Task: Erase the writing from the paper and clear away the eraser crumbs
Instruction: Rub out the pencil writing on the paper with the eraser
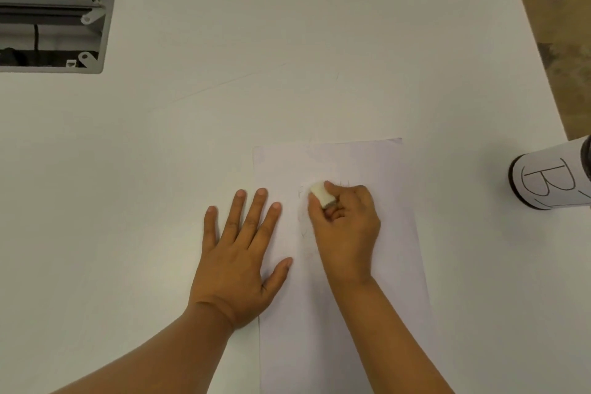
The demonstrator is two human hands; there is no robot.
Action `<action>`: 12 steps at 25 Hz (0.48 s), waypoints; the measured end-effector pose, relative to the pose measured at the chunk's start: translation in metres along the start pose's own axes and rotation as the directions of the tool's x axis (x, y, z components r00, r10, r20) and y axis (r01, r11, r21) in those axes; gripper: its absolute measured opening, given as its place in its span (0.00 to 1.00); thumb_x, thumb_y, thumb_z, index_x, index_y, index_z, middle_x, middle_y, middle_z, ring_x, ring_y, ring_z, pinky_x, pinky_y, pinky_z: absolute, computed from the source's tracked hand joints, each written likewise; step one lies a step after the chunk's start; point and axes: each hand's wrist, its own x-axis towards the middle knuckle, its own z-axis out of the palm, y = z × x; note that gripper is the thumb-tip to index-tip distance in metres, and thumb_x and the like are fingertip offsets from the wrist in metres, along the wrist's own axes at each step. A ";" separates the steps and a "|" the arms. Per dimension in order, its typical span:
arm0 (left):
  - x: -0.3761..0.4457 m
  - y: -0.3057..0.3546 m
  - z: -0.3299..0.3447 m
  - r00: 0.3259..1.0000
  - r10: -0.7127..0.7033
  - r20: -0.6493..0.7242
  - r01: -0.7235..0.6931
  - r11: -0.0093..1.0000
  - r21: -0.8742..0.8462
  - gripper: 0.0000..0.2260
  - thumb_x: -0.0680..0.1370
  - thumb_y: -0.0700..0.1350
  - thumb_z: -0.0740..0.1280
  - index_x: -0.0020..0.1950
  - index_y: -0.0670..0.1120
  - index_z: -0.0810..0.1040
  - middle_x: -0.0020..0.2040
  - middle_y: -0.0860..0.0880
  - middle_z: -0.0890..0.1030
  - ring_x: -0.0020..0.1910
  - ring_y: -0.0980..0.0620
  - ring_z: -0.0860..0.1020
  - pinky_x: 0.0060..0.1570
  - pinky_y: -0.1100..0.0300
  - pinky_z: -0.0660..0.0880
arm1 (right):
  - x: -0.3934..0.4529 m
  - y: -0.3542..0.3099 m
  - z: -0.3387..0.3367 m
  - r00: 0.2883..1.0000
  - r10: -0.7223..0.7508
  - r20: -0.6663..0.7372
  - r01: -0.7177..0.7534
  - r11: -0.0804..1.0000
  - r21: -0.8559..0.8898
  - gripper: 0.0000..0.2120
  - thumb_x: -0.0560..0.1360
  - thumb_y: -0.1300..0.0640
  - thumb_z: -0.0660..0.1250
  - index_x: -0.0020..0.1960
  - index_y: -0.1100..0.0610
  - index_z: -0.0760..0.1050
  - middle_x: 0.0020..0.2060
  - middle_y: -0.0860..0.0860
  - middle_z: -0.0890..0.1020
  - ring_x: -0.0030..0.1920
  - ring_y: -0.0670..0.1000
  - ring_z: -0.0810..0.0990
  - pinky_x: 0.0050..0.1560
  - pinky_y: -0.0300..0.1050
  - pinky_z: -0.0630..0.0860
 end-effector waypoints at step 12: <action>-0.001 0.001 0.000 1.000 -0.006 -0.002 0.006 1.000 -0.005 0.31 0.77 0.63 0.44 0.76 0.49 0.50 0.77 0.47 0.52 0.75 0.45 0.48 0.69 0.41 0.48 | -0.002 -0.003 0.002 0.998 -0.063 0.022 0.063 0.997 -0.033 0.10 0.67 0.60 0.74 0.46 0.61 0.79 0.41 0.55 0.78 0.35 0.48 0.77 0.37 0.28 0.73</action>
